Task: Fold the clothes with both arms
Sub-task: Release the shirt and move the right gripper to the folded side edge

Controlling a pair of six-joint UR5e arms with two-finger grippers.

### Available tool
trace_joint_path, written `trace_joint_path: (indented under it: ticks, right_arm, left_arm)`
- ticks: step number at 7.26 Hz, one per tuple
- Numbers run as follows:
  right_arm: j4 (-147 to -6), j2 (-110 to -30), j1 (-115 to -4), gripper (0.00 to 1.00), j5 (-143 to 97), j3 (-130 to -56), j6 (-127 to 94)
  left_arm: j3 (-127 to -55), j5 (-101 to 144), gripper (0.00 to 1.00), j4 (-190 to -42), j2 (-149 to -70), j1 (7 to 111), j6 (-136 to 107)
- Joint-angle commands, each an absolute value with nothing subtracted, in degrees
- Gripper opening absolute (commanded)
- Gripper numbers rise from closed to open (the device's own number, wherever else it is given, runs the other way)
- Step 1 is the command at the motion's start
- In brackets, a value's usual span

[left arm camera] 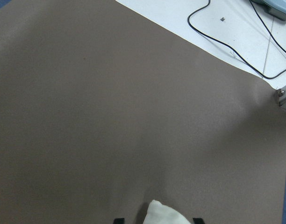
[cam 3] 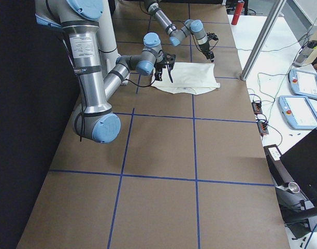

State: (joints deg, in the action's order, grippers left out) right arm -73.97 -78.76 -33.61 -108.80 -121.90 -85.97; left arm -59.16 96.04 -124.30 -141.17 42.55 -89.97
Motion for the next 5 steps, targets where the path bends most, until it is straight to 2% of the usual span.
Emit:
trace_joint_path:
  ticks: [1,3,5]
  right_arm:
    - [-75.57,-75.96,-32.61,1.0,-108.63,-118.23,-85.69]
    - [-87.39,-67.89,-27.36,1.0,-102.78,-115.15,-79.22]
    - [-91.05,-63.03,-26.2,1.0,-102.39,-108.23,-74.74]
  left_arm:
    - [-77.42,100.98,1.0,-112.91,-133.37,42.89,-86.86]
    - [-96.58,106.14,1.0,-105.85,-122.92,42.8,-84.82]
    - [-110.15,107.49,1.0,-99.7,-116.22,42.28,-84.03]
